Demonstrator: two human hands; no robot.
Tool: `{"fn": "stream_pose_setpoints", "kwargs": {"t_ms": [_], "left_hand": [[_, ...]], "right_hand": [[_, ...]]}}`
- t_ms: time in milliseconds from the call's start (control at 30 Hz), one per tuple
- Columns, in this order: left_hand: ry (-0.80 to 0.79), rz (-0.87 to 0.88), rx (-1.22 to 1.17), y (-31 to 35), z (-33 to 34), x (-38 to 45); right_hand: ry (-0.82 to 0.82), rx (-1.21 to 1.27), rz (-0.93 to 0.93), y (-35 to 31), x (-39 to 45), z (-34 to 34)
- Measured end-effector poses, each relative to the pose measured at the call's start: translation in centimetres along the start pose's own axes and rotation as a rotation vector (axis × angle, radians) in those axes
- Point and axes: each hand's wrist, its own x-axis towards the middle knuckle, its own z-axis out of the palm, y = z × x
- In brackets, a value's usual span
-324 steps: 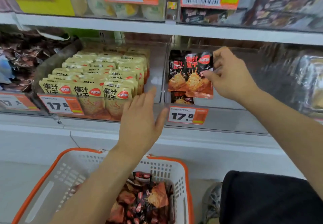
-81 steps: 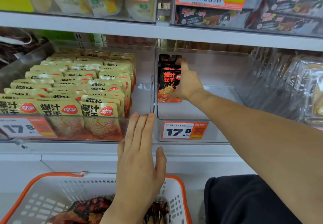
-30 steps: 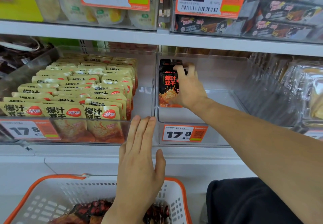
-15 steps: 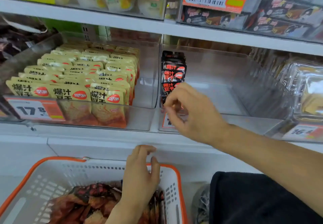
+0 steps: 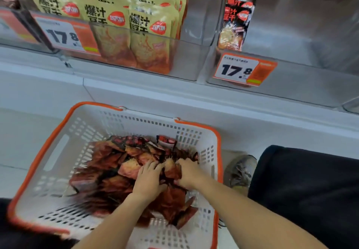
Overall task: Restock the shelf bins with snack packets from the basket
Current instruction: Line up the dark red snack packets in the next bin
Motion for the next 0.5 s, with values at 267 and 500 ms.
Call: {"fn": "stream_pose_setpoints", "kwargs": {"t_ms": [267, 500], "left_hand": [[0.04, -0.019, -0.482, -0.4, -5.6, 0.9], [0.151, 0.041, -0.841, 0.5, -13.7, 0.9]], "right_hand": [[0.023, 0.207, -0.114, -1.5, 0.5, 0.1], [0.002, 0.266, -0.315, -3.0, -1.6, -8.4]]}}
